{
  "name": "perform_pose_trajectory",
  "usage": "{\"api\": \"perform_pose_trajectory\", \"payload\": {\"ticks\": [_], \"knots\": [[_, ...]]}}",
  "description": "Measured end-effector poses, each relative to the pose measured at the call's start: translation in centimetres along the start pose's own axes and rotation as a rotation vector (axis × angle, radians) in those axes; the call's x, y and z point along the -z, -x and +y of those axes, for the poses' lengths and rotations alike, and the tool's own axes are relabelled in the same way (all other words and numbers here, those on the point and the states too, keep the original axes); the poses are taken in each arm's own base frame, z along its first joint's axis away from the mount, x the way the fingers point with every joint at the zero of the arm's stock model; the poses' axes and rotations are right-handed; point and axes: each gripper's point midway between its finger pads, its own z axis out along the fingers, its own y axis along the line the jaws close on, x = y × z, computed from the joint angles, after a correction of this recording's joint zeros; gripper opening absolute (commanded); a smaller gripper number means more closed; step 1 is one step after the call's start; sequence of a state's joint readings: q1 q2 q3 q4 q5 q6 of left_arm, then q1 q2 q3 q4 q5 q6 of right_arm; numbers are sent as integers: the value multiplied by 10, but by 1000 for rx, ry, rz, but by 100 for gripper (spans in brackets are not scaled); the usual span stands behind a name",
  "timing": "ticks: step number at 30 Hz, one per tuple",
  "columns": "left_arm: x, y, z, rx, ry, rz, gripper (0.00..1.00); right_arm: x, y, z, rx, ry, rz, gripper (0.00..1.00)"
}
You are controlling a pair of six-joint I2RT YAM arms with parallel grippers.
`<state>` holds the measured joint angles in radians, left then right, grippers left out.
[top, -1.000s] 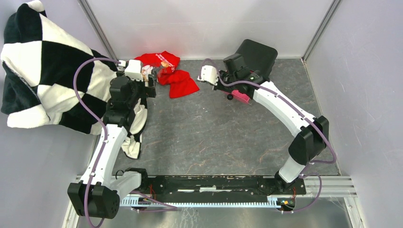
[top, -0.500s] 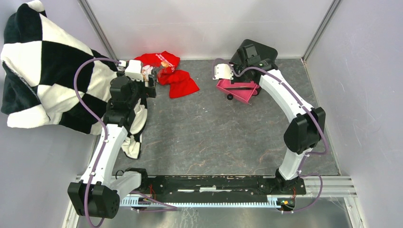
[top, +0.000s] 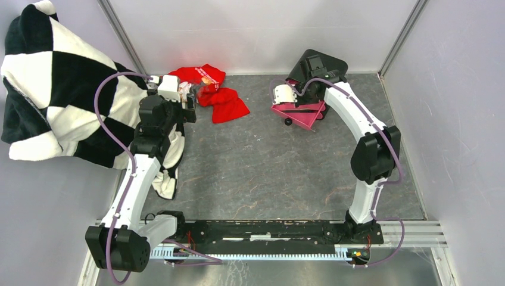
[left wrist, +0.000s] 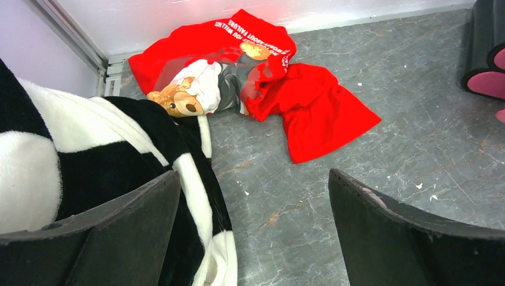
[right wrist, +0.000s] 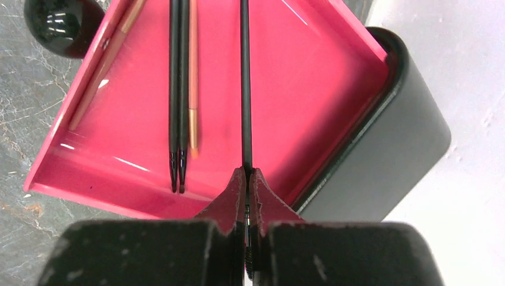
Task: Organize the makeup
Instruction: Place the makeup tool in the drawer.
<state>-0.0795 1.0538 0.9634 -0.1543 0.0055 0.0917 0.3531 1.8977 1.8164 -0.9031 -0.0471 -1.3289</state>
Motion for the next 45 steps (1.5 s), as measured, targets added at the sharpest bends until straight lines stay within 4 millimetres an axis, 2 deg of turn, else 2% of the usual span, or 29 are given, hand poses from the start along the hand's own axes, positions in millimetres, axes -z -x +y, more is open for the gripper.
{"api": "perform_pose_trajectory", "payload": {"ticks": [4,10,16,20,23,26,29,32,35,39,45], "knots": [[0,0,0,0,0,0,100,-14,1,6,12,38,-7,2],[-2,-2,0,0,-1,8,100,-21,2,9,2,49,-17,41],[-5,-6,-1,0,-2,19,100,-21,7,0,-30,9,-40,65],[-5,-6,-1,0,-2,19,100,-15,13,-8,-60,-28,-73,69],[-5,-6,-1,0,-3,19,100,-1,21,-17,-86,-74,-115,70],[-5,-6,-1,0,-6,19,100,23,34,-20,-119,-122,-188,71],[-6,-7,-2,0,-7,22,100,50,49,-14,-138,-148,-274,72],[-7,-8,-3,0,-17,26,100,69,63,-7,-144,-158,-345,73],[-8,-10,-9,0,-51,31,100,78,81,8,-154,-137,-420,74],[-9,-11,-26,2,-150,30,100,77,95,35,-205,-86,-489,74],[-15,-25,-65,10,-348,67,98,70,94,73,-337,-47,-515,74]]}}
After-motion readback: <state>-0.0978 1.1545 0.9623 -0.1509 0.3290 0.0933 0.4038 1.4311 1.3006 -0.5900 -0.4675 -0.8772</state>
